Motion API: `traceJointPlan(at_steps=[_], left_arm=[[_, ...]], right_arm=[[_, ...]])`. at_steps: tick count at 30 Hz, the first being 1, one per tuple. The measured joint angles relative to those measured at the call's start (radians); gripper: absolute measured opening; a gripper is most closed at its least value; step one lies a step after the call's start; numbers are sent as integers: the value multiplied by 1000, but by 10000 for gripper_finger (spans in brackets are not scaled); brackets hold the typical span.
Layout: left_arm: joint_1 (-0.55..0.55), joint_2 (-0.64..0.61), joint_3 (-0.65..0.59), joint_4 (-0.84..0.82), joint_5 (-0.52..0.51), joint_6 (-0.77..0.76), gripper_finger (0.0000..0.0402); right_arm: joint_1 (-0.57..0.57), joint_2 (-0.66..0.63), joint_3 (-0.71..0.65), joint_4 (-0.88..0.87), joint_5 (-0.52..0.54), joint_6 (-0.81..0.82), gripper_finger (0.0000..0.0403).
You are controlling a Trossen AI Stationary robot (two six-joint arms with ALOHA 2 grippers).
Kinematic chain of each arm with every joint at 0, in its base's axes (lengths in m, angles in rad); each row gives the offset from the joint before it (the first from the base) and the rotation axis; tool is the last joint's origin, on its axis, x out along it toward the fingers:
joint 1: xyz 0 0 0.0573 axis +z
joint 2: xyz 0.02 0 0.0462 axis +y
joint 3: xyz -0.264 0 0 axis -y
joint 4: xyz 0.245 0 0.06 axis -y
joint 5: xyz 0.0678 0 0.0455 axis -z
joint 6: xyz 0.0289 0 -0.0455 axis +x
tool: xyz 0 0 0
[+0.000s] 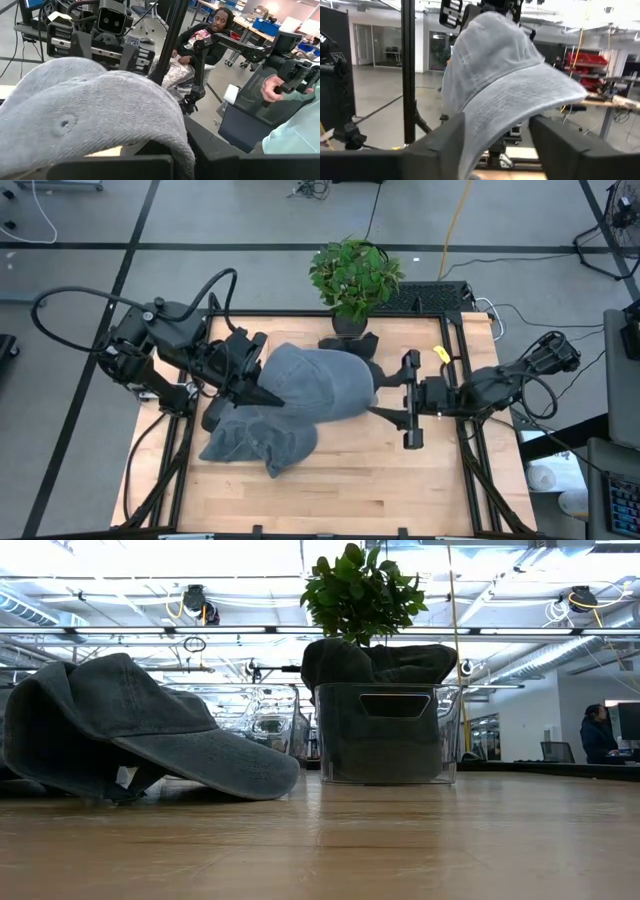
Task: Pick & Place hat
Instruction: Put the right blue cap into the left transparent bin
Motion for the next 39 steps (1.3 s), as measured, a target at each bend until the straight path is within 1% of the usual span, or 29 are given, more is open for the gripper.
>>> traceJointPlan(at_steps=[4,7,10,12,15,19,21,24,28,33,37,39], left_arm=[[0,-6,0,-9,9,-1,12],[10,-10,1,-29,35,-28,12],[30,-10,1,-84,62,-83,12],[45,-9,0,-118,85,-90,12],[63,-9,1,-196,121,-58,12],[79,-9,0,-319,130,12,12],[81,-9,0,-370,128,81,12],[79,-9,0,-444,129,180,12],[80,-9,0,-540,124,275,12],[79,1,0,-579,43,394,12],[71,2,0,-578,-29,431,12],[70,1,0,-578,-46,449,12]], right_arm=[[0,-1,0,-68,-1,110,265],[11,-14,0,-204,-2,242,289],[31,-29,0,-353,-3,362,296],[54,-37,0,-438,-8,448,296],[76,-38,0,-496,-89,516,292],[92,-38,0,-506,-235,556,287],[93,-38,0,-512,-267,564,286],[92,-39,0,-514,-290,553,287],[92,-39,0,-514,-319,529,286],[92,-39,0,-514,-318,526,284],[92,-39,0,-513,-318,533,283],[92,-39,0,-513,-318,533,283]])
